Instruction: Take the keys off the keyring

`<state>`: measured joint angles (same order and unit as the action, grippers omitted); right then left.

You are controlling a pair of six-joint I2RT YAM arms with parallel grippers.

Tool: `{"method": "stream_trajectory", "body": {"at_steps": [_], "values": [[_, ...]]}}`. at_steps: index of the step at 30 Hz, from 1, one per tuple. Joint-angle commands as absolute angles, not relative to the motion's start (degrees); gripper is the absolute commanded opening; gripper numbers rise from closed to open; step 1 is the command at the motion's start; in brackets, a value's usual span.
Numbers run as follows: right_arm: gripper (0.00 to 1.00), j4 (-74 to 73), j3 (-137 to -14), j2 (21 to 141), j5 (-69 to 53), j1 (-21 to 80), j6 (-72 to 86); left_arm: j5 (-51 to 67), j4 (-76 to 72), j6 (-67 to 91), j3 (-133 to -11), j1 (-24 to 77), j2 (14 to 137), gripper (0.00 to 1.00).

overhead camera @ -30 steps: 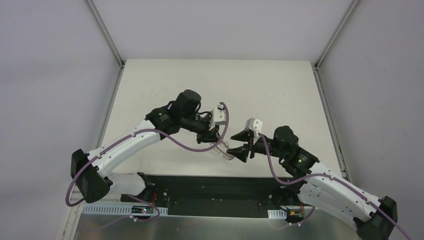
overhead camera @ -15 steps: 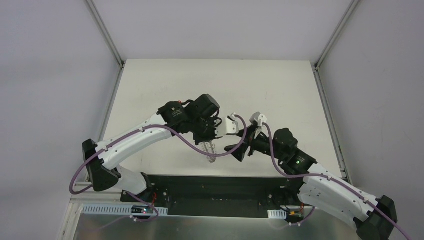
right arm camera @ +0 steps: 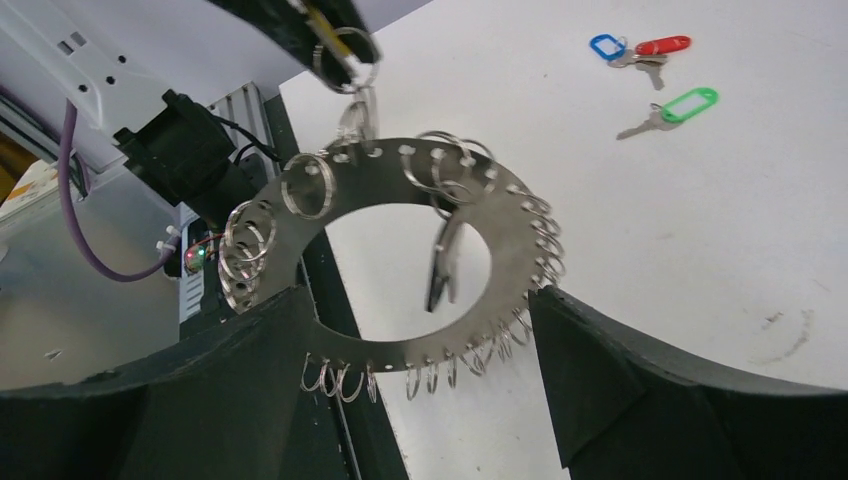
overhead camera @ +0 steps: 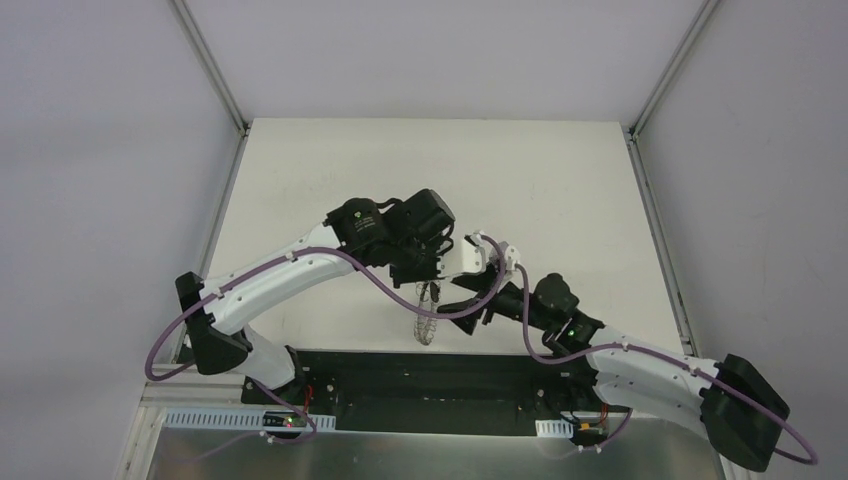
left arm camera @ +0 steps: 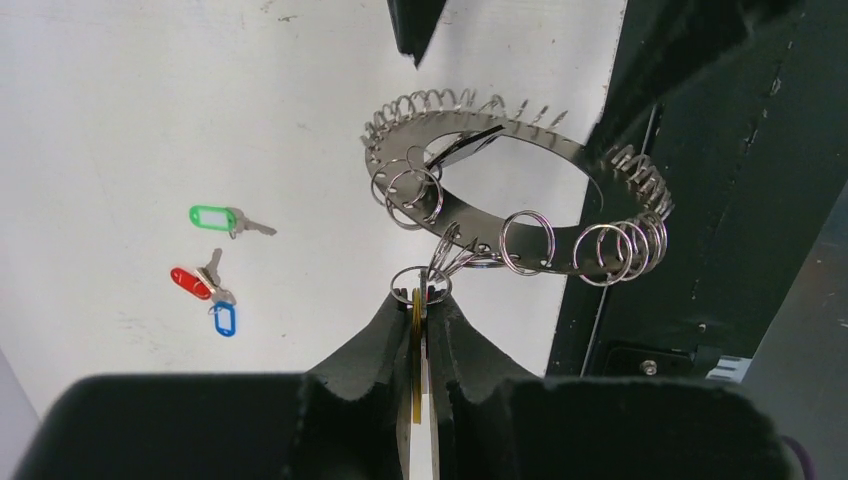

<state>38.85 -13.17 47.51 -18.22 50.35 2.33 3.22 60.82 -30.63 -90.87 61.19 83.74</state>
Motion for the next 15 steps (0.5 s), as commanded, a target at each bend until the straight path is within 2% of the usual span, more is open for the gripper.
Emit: {"method": "stream_trajectory", "body": {"at_steps": [1, 9, 15], "values": [[0.87, 55.33, -14.19, 52.34, -13.92, 55.14, 1.07, -0.79, 64.66, -29.09, -96.06, 62.40, 86.63, 0.00], [0.85, 60.14, -13.19, 54.12, -9.36, 57.85, -1.80, -7.00, 70.32, -26.96, -100.78, 63.86, 91.05, 0.00], [0.72, 64.94, -6.94, 47.35, 1.18, 57.83, -3.17, -13.56, 73.77, -26.83, -101.19, 65.20, 92.26, 0.00]]}}
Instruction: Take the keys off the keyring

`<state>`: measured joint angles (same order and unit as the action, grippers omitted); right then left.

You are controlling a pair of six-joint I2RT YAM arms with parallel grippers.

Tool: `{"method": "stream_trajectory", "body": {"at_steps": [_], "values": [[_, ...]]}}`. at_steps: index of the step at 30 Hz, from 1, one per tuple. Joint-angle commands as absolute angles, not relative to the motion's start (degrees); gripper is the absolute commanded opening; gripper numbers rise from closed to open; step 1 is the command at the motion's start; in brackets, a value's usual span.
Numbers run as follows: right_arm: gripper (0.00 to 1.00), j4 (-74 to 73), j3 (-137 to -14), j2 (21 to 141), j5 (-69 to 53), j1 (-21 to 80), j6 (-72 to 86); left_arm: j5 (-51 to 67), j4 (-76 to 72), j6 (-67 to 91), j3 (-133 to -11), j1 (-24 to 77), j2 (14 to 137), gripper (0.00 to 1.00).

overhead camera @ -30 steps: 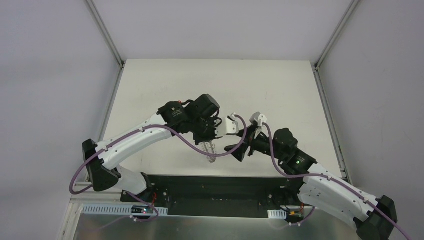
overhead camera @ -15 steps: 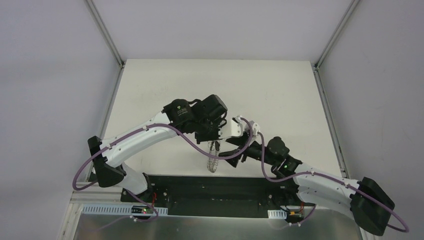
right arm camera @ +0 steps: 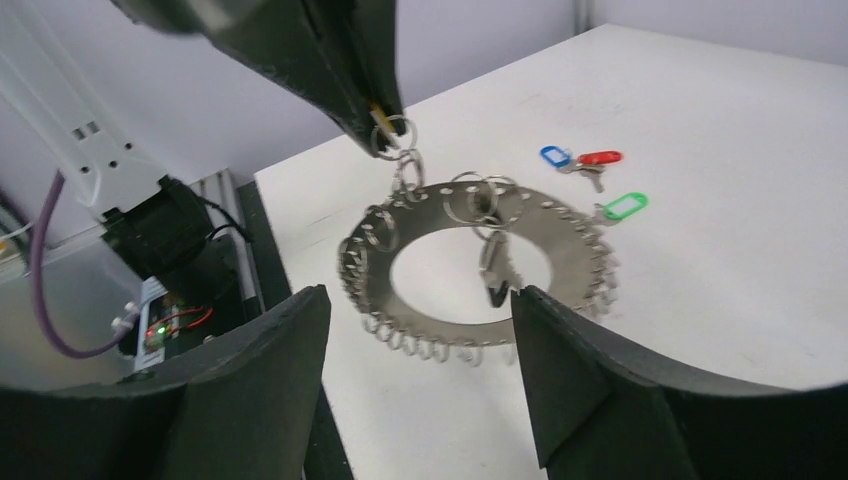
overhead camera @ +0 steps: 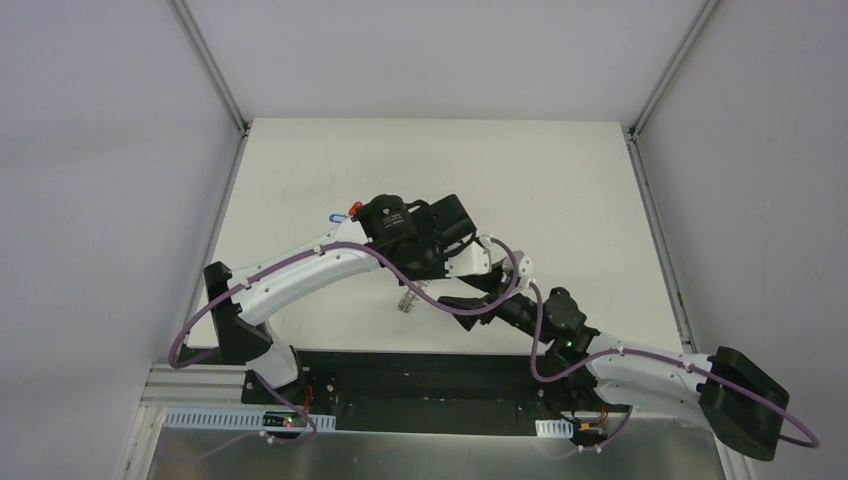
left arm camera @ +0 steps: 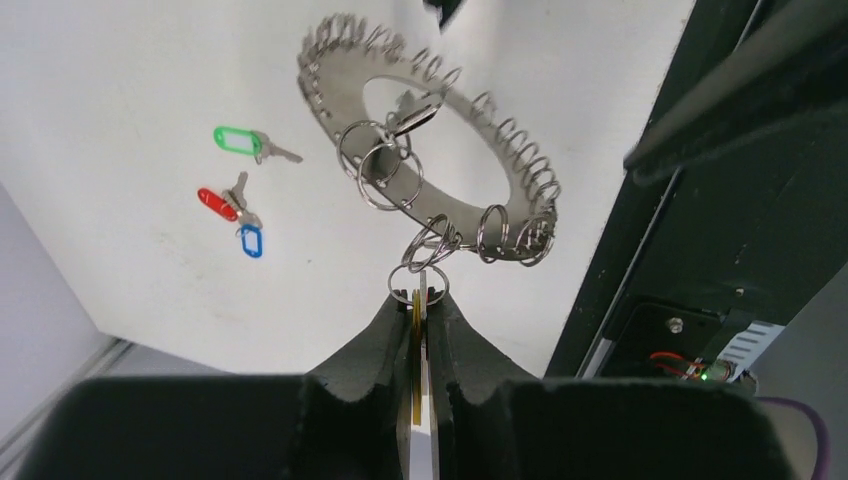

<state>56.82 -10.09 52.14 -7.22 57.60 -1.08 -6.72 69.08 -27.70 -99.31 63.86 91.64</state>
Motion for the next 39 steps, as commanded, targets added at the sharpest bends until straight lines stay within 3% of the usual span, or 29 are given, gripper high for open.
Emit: {"method": "stream_trajectory", "body": {"at_steps": [1, 5, 8, 12, 17, 22, 27, 39], "values": [[0.70, 64.20, -6.09, 45.73, 3.05, 57.80, -3.56, -14.94, 74.19, -26.92, -100.86, 65.48, 92.33, 0.00], [0.63, 54.16, -5.97, 39.02, 9.28, 57.68, -4.22, -20.13, 75.36, -28.00, -99.13, 66.09, 92.40, 0.00], [0.69, 51.32, -4.10, 33.23, 13.70, 57.74, -3.62, -25.23, 76.15, -29.98, -96.06, 66.18, 92.58, 0.00], [0.69, 43.61, -3.31, 25.65, 14.38, 57.74, -2.92, -33.17, 76.34, -33.19, -91.39, 66.26, 93.56, 0.00], [0.69, 39.12, -4.06, 23.21, 10.12, 57.70, -2.37, -42.72, 76.10, -35.49, -95.29, 66.27, 95.13, 0.00], [0.69, 45.25, -3.80, 26.75, 7.32, 57.69, -3.49, -47.30, 73.07, -39.67, -98.85, 66.27, 94.39, 0.00], [0.67, 47.62, -7.20, 34.39, 4.10, 57.70, -5.61, -41.29, 74.28, -40.42, -102.44, 66.28, 94.36, 0.00], [0.66, 75.32, -10.87, 54.19, -4.30, 57.68, -9.03, -28.91, 77.41, -35.21, -112.64, 66.27, 97.29, 0.00]]}}
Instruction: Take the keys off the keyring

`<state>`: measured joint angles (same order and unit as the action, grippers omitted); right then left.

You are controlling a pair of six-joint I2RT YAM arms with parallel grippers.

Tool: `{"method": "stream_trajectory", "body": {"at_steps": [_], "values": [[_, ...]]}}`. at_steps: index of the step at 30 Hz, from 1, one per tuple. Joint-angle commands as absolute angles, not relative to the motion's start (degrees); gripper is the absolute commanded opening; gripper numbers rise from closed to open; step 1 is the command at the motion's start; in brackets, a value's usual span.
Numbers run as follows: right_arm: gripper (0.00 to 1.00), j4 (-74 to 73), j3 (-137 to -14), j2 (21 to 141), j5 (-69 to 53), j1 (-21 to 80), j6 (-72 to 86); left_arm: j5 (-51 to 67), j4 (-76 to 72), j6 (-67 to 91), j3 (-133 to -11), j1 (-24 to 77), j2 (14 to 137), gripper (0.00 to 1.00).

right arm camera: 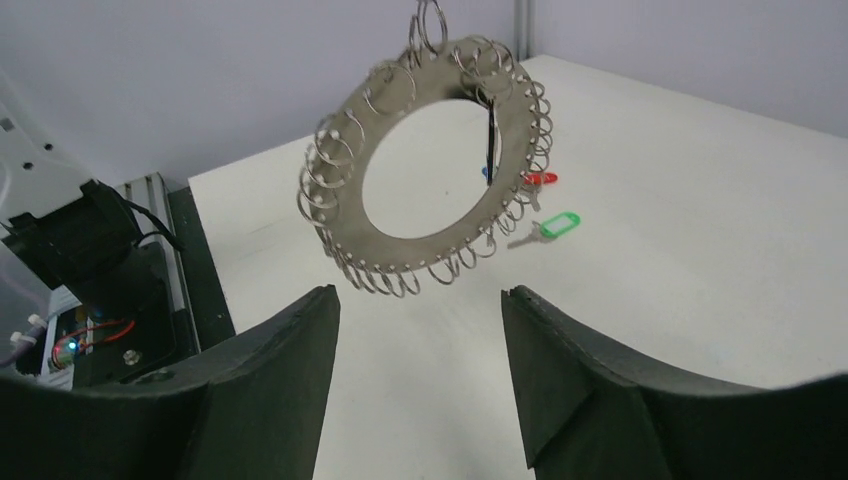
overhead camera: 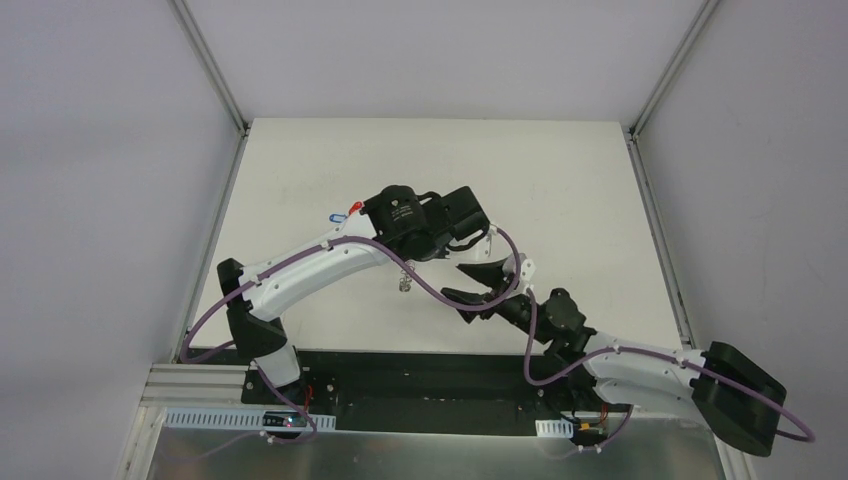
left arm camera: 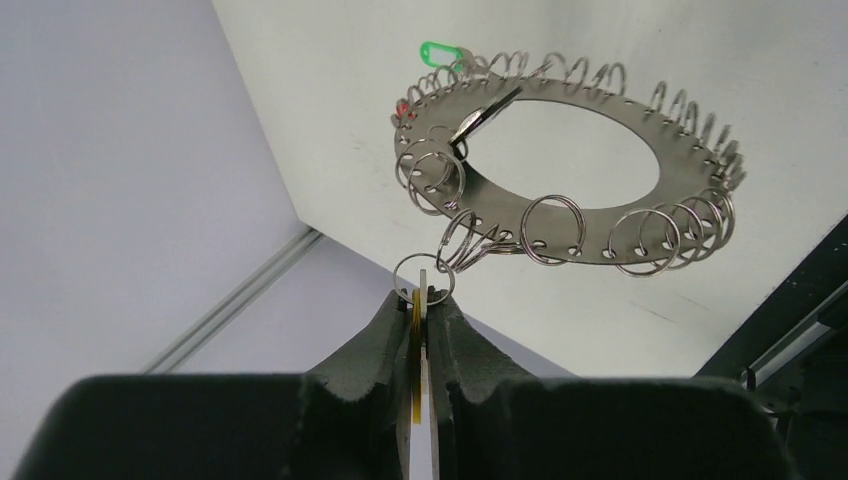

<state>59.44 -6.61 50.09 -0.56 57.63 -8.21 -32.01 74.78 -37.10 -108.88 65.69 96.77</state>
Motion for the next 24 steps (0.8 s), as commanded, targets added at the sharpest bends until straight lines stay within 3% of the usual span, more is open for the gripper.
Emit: {"method": "stream_trajectory", "body": {"at_steps": [1, 6, 24], "values": [[0.66, 78.00, -11.00, 55.87, -4.03, 57.72, -8.90, -28.07, 77.69, -35.06, -112.94, 66.38, 97.30, 0.00], [0.62, 87.09, -12.78, 62.09, -3.12, 57.71, -9.06, -25.95, 78.31, -34.04, -113.98, 66.49, 96.69, 0.00], [0.61, 87.18, -16.13, 63.05, -7.10, 56.64, -9.27, -22.88, 79.54, -32.36, -117.89, 68.56, 95.94, 0.00]]}}
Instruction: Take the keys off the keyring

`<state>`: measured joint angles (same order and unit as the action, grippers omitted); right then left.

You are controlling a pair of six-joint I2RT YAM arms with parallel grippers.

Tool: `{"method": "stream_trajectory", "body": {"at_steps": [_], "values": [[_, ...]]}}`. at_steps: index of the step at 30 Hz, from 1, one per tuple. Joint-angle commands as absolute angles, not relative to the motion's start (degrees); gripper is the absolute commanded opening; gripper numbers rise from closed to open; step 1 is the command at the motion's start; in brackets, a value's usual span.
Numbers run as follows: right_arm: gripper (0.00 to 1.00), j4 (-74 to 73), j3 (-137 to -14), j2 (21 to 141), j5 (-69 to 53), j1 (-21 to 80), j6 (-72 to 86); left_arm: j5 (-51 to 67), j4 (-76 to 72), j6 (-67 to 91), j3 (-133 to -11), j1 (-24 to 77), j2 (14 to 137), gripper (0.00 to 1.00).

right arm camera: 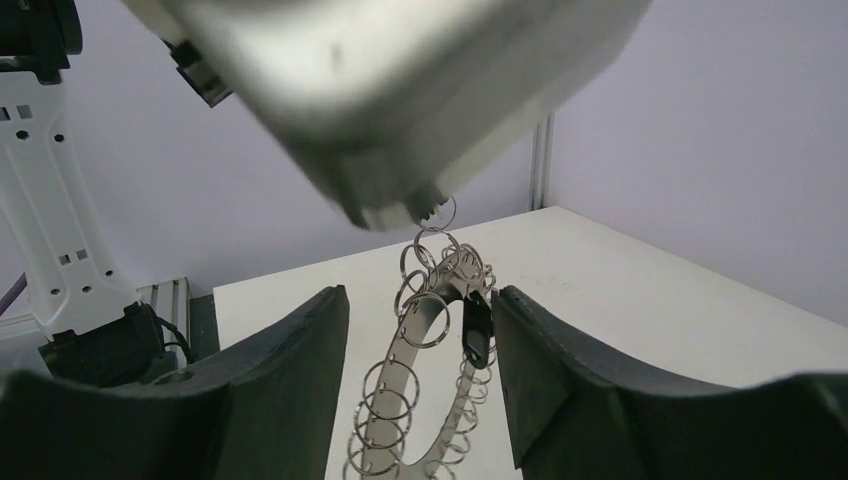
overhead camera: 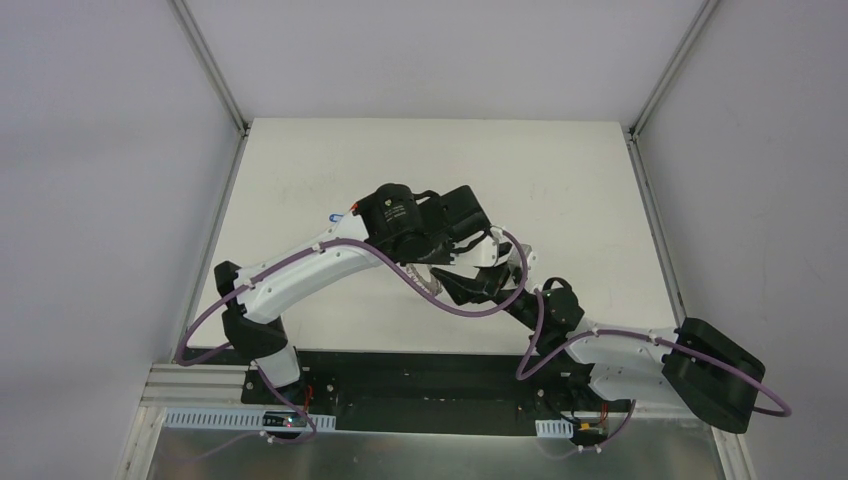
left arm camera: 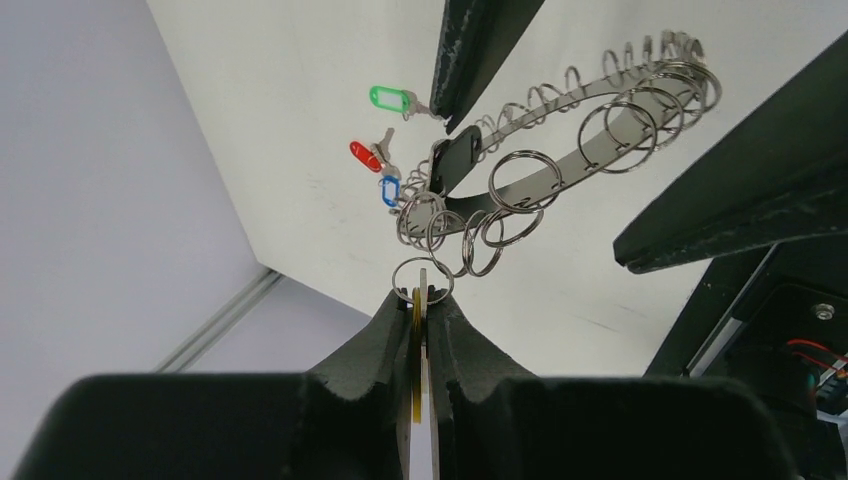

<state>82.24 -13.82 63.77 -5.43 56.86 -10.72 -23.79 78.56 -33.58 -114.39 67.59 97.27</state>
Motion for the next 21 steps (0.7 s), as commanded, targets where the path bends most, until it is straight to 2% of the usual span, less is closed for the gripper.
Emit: {"method": "stream_trajectory", "body": {"at_steps": [1, 3, 5, 13, 16, 17, 21], "values": [[0.64, 87.19, -16.33, 62.92, -7.24, 56.64, -8.44, -22.73, 79.50, -32.19, -118.25, 68.56, 96.06, 0.00], [0.71, 86.37, -16.63, 62.34, -7.38, 56.68, -6.63, -22.28, 79.47, -31.65, -118.99, 68.65, 96.27, 0.00], [0.73, 83.87, -17.36, 61.57, -7.11, 56.60, -5.25, -21.80, 79.54, -31.32, -119.70, 68.61, 96.65, 0.00], [0.71, 70.97, -19.40, 58.43, -4.47, 56.76, -9.24, -19.65, 79.54, -30.28, -121.33, 68.65, 96.96, 0.00], [0.67, 66.09, -21.08, 58.23, -4.62, 56.74, -10.30, -17.70, 79.39, -30.15, -121.46, 68.65, 96.40, 0.00], [0.64, 66.36, -21.09, 58.45, -4.46, 56.77, -10.52, -17.00, 79.37, -30.10, -121.46, 68.64, 96.23, 0.00], [0.22, 65.41, -21.38, 57.66, -5.05, 56.77, -11.07, -15.68, 79.33, -29.87, -120.69, 68.65, 95.19, 0.00]]}}
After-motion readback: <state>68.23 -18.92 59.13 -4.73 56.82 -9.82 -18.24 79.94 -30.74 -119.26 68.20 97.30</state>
